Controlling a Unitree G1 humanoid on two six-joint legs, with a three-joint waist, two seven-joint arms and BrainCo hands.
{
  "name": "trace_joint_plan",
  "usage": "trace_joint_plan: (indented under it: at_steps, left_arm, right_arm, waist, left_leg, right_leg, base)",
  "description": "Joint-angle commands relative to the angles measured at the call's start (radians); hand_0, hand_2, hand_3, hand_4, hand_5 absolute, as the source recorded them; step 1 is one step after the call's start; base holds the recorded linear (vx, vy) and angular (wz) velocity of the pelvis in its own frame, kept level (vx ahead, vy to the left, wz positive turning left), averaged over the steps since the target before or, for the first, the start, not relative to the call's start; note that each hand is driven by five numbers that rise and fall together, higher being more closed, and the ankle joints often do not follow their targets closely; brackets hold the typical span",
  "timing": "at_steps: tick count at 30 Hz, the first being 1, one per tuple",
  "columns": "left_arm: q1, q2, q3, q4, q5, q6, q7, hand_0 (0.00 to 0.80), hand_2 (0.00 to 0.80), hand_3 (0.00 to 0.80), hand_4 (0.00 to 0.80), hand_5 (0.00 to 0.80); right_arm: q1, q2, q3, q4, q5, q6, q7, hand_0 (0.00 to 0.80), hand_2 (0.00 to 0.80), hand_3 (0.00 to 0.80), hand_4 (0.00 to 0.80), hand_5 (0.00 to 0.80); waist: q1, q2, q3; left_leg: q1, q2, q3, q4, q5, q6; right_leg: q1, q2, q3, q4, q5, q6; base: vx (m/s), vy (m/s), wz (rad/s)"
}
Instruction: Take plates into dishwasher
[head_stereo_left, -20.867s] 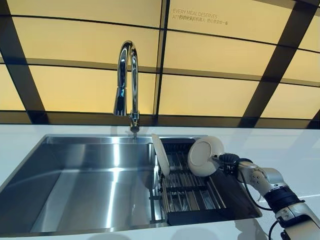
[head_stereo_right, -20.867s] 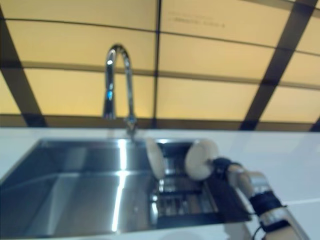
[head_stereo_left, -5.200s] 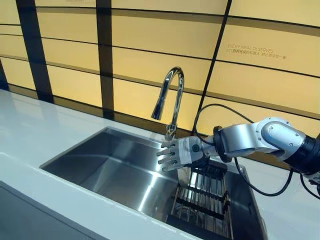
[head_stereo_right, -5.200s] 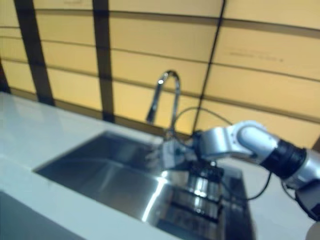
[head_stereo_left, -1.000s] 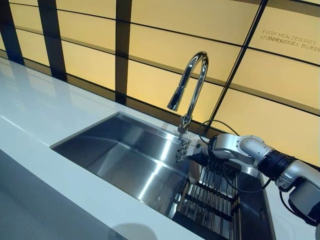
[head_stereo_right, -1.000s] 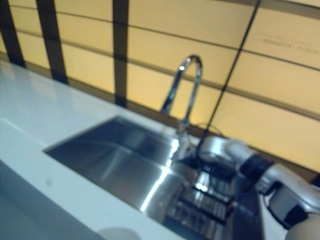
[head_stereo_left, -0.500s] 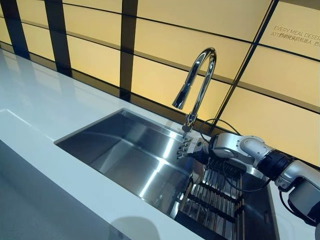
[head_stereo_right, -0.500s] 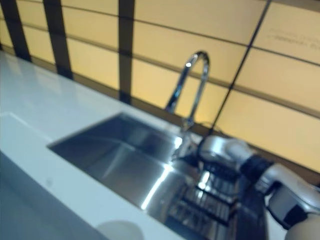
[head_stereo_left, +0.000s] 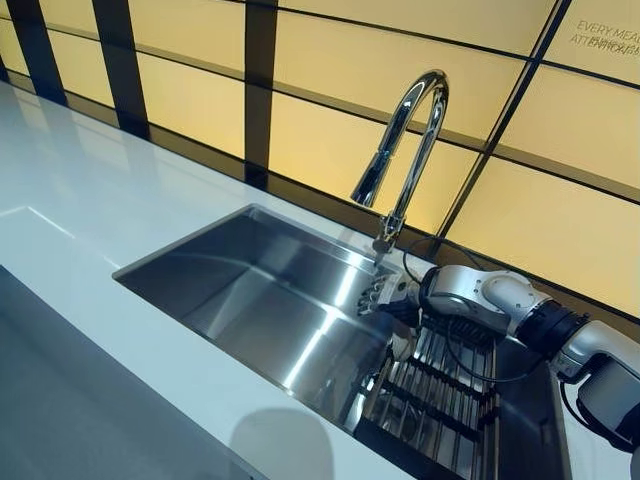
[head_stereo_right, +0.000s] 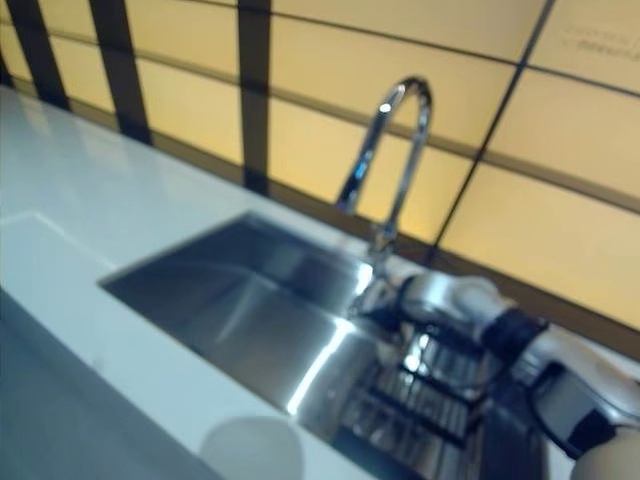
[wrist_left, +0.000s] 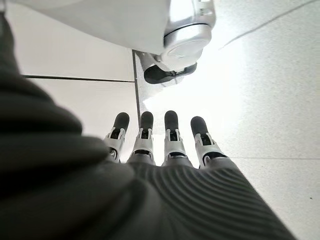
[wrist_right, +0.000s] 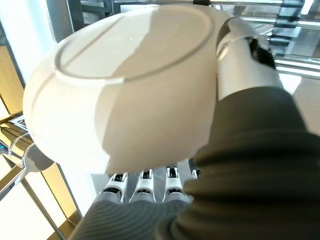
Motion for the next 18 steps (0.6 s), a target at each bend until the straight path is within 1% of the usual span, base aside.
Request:
trace_joint_plan:
  at_steps: [1, 7, 14, 18]
  left_arm:
    - [0.005, 0.027, -0.047, -0.030, 0.023, 0.004, -0.008, 0.000, 0.000, 0.000, 0.000, 0.000]
    - [0.017, 0.054, -0.038, -0.084, 0.019, 0.029, -0.020, 0.000, 0.000, 0.000, 0.000, 0.000]
    - [0.013, 0.058, -0.025, -0.058, 0.015, 0.009, -0.015, 0.000, 0.000, 0.000, 0.000, 0.000]
    - [0.011, 0.062, -0.018, -0.053, 0.017, 0.004, -0.017, 0.000, 0.000, 0.000, 0.000, 0.000]
  right_arm:
    - [-0.069, -0.076, 0.015, 0.013, -0.006, 0.045, 0.009, 0.000, 0.000, 0.000, 0.000, 0.000]
    - [-0.068, -0.118, 0.011, 0.014, -0.008, 0.044, 0.008, 0.000, 0.000, 0.000, 0.000, 0.000]
    - [-0.070, -0.138, 0.010, 0.025, -0.020, 0.025, 0.005, 0.000, 0.000, 0.000, 0.000, 0.000]
    - [-0.075, -0.146, 0.012, 0.031, -0.027, 0.026, 0.002, 0.000, 0.000, 0.000, 0.000, 0.000]
  waist:
    - [0.027, -0.023, 0.019]
    - [0.032, -0.026, 0.035]
    - [0.025, -0.034, 0.035]
    - [0.025, -0.036, 0.038]
  left_leg:
    - [-0.032, -0.001, 0.040, -0.004, -0.008, 0.014]
    - [-0.037, 0.002, 0.037, -0.005, -0.007, 0.013]
    - [-0.046, 0.001, 0.035, -0.008, -0.001, 0.015]
    - [-0.046, 0.002, 0.035, -0.008, -0.001, 0.016]
  right_leg:
    - [0.024, 0.017, -0.001, 0.035, -0.061, 0.027]
    - [0.019, 0.020, -0.003, 0.038, -0.061, 0.027]
    - [0.010, 0.022, -0.002, 0.038, -0.059, 0.027]
    - [0.008, 0.023, 0.001, 0.041, -0.059, 0.027]
  base:
    - [-0.016, -0.035, 0.13]
    - [-0.017, -0.018, 0.10]
    - [0.000, 0.000, 0.00]
    - [0.000, 0.000, 0.00]
